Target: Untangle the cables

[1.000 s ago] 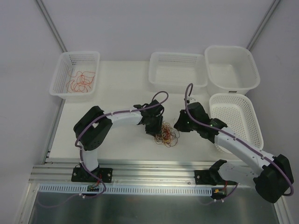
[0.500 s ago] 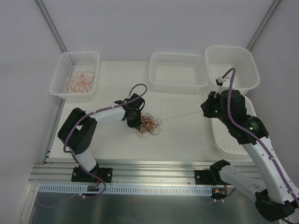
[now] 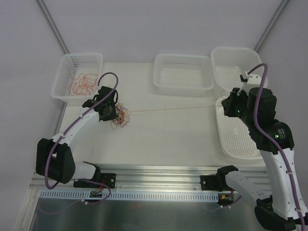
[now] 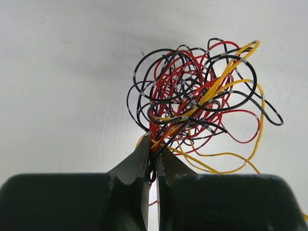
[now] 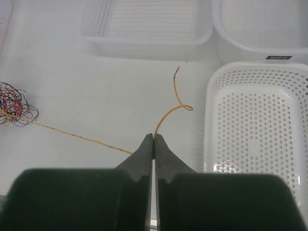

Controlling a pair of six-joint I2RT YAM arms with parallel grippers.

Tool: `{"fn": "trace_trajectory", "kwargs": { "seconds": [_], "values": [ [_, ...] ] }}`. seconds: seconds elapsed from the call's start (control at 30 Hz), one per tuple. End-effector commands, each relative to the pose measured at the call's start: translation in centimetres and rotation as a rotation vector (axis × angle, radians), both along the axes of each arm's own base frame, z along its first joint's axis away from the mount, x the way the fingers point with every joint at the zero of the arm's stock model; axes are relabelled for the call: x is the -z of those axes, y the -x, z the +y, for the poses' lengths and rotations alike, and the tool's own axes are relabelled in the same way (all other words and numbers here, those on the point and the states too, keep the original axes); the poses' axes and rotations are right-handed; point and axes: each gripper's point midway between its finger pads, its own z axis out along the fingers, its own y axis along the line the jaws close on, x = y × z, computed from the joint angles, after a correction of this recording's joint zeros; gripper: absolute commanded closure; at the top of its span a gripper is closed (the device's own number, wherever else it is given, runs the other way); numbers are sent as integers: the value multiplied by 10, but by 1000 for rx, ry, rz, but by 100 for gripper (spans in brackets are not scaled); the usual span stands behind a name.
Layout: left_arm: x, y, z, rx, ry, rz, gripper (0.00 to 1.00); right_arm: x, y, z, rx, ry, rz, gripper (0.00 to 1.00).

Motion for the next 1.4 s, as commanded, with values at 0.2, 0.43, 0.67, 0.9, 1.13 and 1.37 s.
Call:
{"fn": "trace_trajectory", "kwargs": {
  "seconds": [0.2, 0.43, 0.67, 0.9, 1.13, 1.37],
  "values": [
    [-25, 18, -10, 154, 87, -4, 100, 44, -9, 33, -186, -40, 142, 99],
    [-34, 30, -63, 321, 315, -3, 100, 128, -8, 59, -256, -94, 391, 53],
    [-27, 42, -90, 419, 316, 36, 100, 137, 3, 107, -523, -26, 401, 24],
    [-27, 48, -110, 421, 323, 58, 100, 120, 33, 205, -897, -202, 360, 23],
    [-28, 50, -126, 358, 352, 79, 100, 112, 38, 283, -986, -340, 290, 25],
    [-33, 52, -131, 350, 352, 65, 100, 136, 32, 324, -997, -399, 343, 31]
  ]
}}
